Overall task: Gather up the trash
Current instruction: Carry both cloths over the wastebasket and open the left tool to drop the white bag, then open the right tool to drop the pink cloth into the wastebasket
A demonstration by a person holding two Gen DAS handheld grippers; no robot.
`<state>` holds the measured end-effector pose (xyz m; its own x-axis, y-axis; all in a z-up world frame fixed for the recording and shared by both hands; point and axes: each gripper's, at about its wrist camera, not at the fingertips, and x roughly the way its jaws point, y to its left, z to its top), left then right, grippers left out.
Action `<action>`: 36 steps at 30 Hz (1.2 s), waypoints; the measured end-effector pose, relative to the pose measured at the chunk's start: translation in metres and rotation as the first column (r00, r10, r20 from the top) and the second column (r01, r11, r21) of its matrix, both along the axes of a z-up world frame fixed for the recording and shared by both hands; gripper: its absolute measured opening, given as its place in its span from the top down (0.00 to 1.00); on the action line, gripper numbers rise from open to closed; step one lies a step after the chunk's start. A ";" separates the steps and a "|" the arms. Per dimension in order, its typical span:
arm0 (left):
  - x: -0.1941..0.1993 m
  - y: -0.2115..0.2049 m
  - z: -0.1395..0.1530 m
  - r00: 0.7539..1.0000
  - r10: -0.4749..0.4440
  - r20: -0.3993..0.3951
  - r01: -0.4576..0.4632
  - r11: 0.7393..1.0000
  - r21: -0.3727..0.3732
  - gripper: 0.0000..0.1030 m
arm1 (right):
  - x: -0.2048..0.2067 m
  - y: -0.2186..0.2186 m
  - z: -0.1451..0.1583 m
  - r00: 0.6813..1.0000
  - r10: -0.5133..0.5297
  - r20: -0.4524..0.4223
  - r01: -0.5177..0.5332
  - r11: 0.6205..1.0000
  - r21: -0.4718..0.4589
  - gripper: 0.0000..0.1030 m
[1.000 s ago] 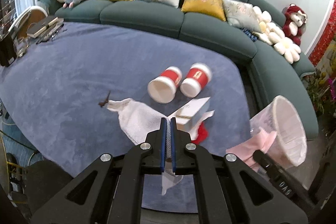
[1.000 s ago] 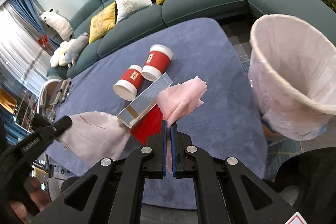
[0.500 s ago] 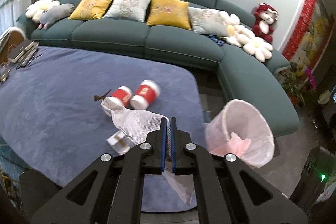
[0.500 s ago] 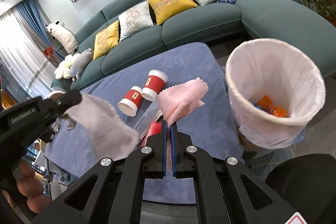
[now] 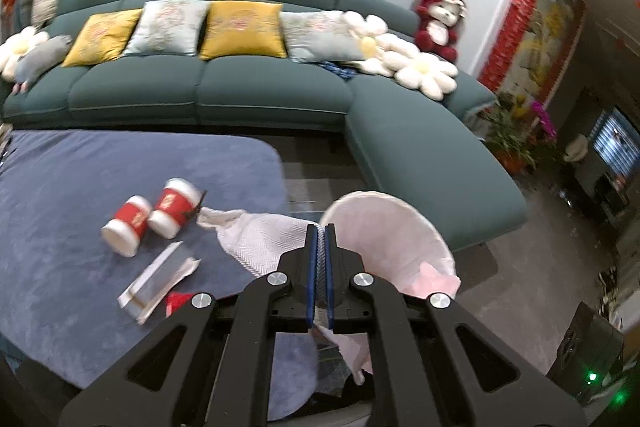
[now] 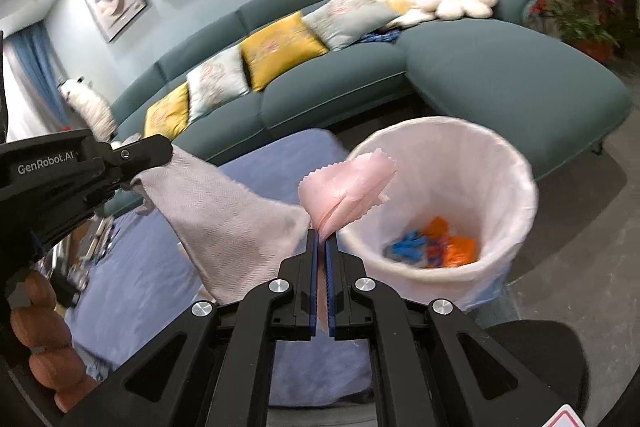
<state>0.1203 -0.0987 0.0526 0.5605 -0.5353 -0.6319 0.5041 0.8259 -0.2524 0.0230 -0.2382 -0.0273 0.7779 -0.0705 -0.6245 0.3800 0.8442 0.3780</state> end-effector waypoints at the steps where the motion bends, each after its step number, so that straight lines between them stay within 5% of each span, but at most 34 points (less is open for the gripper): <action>1: 0.001 -0.009 -0.001 1.000 -0.013 0.000 0.013 1.000 0.003 0.97 | -0.003 -0.009 -0.001 1.000 -0.015 0.000 0.015 1.000 0.002 0.96; 17: 0.003 -0.105 0.017 0.992 -0.129 0.003 0.129 0.991 -0.029 0.97 | -0.037 -0.091 -0.014 0.984 -0.177 -0.024 0.178 0.983 0.037 0.96; 26: 0.018 -0.117 -0.017 0.991 -0.102 -0.088 0.102 0.995 -0.005 0.93 | -0.038 -0.100 -0.012 0.983 -0.181 -0.025 0.182 0.982 0.044 0.96; 27: 0.019 -0.116 -0.023 0.992 -0.093 -0.089 0.094 0.995 0.010 0.90 | -0.037 -0.100 -0.013 0.983 -0.179 -0.026 0.180 0.983 0.044 0.96; 29: 0.020 -0.113 -0.030 0.993 -0.077 -0.089 0.080 0.996 0.032 0.63 | -0.034 -0.100 -0.014 0.984 -0.175 -0.030 0.176 0.983 0.044 0.96; 31: 0.022 -0.106 -0.036 0.996 -0.040 -0.086 0.044 0.998 0.044 0.52 | -0.032 -0.100 -0.016 0.985 -0.171 -0.033 0.173 0.984 0.047 0.96; 36: 0.027 -0.090 -0.049 0.995 0.001 -0.103 0.006 0.998 0.067 0.49 | -0.023 -0.097 -0.019 0.986 -0.160 -0.042 0.162 0.986 0.050 0.96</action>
